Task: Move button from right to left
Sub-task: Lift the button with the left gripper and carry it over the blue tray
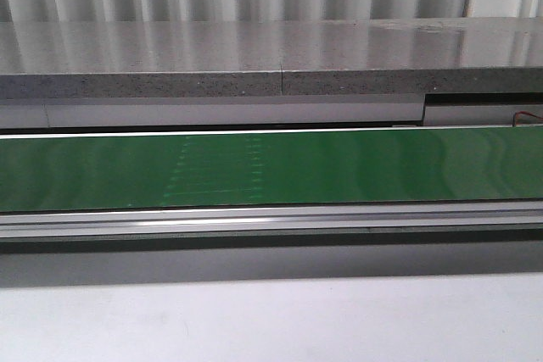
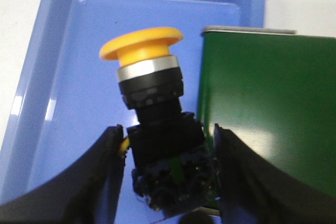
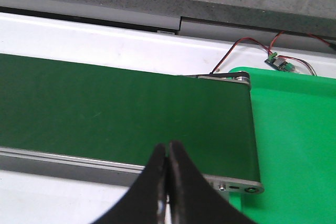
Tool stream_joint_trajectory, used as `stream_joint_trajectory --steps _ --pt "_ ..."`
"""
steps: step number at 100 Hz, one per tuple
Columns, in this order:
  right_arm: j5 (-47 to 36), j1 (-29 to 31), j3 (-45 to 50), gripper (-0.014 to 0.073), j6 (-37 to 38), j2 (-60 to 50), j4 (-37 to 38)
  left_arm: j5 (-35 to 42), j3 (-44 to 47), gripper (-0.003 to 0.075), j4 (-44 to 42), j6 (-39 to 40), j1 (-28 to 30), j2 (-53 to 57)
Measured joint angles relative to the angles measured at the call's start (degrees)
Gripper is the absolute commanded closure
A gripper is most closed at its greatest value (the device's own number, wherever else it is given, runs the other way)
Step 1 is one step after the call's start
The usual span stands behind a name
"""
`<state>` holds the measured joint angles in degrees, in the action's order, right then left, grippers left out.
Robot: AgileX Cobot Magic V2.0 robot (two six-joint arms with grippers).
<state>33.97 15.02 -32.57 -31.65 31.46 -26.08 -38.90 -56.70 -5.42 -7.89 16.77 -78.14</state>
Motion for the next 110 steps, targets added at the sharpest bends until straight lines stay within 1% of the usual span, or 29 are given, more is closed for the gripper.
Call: stream_joint_trajectory --steps 13,31,45,57,65,74,86,110 --pt "0.0 0.0 0.0 0.0661 0.0 0.0 0.0 1.4 0.0 0.0740 2.2 -3.1 3.1 -4.1" --pt "0.0 0.0 0.0 0.0661 0.0 0.0 0.0 2.6 -2.0 0.0740 7.4 -9.1 5.4 -10.9" --pt "0.0 0.0 0.0 0.0661 0.0 0.0 0.0 0.4 -7.6 0.0740 10.9 -14.5 7.3 -16.7" --pt "0.0 0.0 0.0 0.0661 0.0 0.0 0.0 -2.9 -13.1 0.0740 15.7 -21.0 9.2 -21.1" --pt "0.0 0.0 0.0 0.0661 0.0 0.0 0.0 -5.0 -15.1 0.0740 20.4 -26.2 10.5 -23.5" --pt "0.0 0.0 0.0 0.0661 0.0 0.0 0.0 -6.1 -15.6 0.0740 23.8 -31.0 11.1 -25.3" --pt "0.0 0.0 0.0 0.0661 0.0 0.0 0.0 -6.7 -16.0 0.0740 25.4 -33.0 11.1 -27.6" --pt "0.0 0.0 0.0 0.0661 0.0 0.0 0.0 -6.7 -16.0 0.0740 25.4 -33.4 11.1 -31.7"
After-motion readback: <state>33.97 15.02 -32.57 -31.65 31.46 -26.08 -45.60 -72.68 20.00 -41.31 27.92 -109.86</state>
